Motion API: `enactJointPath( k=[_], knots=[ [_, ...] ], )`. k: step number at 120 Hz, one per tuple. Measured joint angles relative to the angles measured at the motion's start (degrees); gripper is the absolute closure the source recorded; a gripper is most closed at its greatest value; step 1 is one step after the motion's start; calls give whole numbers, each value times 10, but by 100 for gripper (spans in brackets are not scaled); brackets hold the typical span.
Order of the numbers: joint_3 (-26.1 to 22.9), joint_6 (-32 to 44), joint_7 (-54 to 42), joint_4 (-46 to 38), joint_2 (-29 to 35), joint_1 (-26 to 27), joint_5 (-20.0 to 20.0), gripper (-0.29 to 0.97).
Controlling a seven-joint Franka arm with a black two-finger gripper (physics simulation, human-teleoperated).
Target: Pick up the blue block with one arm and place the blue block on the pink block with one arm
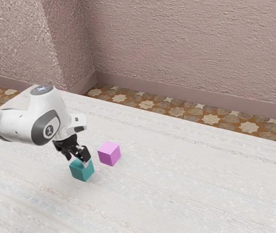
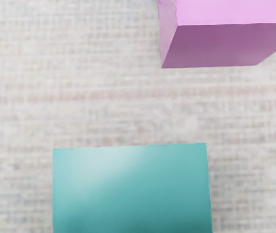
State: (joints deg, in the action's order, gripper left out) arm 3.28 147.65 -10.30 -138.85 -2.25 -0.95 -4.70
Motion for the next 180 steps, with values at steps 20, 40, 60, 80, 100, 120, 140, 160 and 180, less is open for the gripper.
enactJointPath(
  k=[20,40,60,80,100,120,140,160,180],
  knots=[
    [0,17,-9,3,-8,9,-7,8],
    [2,23,-16,2,-10,14,-10,5],
    [2,25,-21,0,-14,10,-11,4],
    [4,26,-25,1,-25,12,-12,3],
    [4,27,-28,4,-33,11,-15,3],
    [6,31,-37,8,-43,11,-49,3],
    [8,33,-56,8,-43,11,-83,6],
    [11,34,-77,8,-42,12,-91,13],
    [13,34,-96,8,-42,12,-94,21]
  ],
)
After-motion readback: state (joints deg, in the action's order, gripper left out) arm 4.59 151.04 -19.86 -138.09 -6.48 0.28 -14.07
